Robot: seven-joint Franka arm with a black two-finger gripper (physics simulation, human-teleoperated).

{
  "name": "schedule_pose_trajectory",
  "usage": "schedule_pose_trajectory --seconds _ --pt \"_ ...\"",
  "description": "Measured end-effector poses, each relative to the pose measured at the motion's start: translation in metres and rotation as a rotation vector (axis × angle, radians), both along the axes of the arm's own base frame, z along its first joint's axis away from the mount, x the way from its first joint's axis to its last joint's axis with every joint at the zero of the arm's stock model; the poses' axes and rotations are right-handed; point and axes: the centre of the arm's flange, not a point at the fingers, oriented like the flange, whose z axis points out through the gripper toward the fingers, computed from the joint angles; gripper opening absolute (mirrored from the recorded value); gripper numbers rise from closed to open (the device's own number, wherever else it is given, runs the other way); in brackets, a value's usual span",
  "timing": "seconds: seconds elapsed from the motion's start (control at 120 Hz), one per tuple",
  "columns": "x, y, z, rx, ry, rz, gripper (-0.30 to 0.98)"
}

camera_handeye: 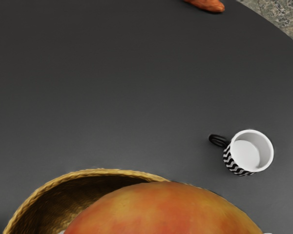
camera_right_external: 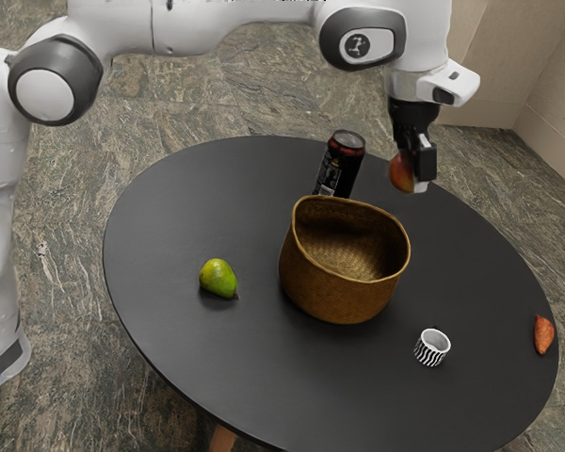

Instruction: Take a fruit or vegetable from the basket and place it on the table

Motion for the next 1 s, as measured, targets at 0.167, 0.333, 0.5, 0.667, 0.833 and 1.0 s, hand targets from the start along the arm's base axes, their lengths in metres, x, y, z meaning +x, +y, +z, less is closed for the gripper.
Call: schedule_pose_trajectory --seconds 0.167,0.333,0.5,0.667,0.833,1.0 --pt "0.066 -0.006 -0.037 -0.018 0.018 -0.012 0.28" --pt "0.103 -0.006 -0.082 -0.021 0.004 -0.005 0.28" --pt "0.119 -0.007 -0.092 -0.022 -0.056 0.003 0.28" --pt "0.124 -0.001 -0.091 -0.016 -0.095 0.015 0.45" --pt "0.127 0.003 -0.093 -0.02 -0.106 0.016 0.61" --pt "0.124 0.006 -0.091 -0.019 -0.111 0.014 0.66"
